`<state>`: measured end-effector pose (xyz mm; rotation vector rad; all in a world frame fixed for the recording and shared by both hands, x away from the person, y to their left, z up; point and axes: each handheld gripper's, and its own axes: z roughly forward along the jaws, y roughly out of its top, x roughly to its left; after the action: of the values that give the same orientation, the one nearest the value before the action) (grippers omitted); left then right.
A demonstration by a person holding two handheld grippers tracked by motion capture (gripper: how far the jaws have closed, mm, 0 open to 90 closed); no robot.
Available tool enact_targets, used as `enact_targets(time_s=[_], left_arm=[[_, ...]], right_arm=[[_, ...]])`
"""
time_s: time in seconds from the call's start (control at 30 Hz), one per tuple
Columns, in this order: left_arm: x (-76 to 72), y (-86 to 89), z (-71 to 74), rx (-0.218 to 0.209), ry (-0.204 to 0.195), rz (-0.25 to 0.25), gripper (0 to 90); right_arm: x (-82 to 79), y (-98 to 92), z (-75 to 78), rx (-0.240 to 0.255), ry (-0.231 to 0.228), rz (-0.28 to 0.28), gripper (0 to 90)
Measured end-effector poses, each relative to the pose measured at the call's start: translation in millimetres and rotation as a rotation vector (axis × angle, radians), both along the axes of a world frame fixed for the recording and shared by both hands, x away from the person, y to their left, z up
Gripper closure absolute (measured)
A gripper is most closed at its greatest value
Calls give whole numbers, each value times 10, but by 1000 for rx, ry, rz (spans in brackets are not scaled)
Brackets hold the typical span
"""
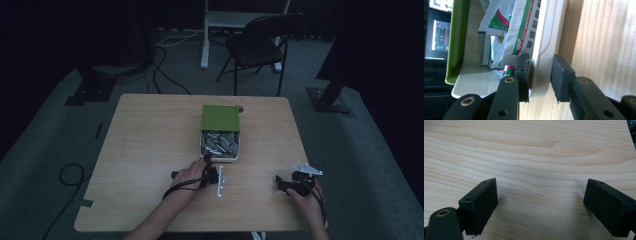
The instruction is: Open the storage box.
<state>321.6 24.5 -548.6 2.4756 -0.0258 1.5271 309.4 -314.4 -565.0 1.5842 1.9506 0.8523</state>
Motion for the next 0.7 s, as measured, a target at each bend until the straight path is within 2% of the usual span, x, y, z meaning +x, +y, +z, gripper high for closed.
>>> enact_targets(time_s=[0.2, 0.23, 0.7], left_arm=[[-57, -12, -4, -2, 0, 2, 704], [-68, -11, -5, 8, 1, 1, 706], [-201, 26, -15, -5, 1, -6, 705]], right_arm=[[0, 0, 0, 0, 0, 0, 115], [0, 0, 0, 0, 0, 0, 115], [0, 0, 0, 0, 0, 0, 115]])
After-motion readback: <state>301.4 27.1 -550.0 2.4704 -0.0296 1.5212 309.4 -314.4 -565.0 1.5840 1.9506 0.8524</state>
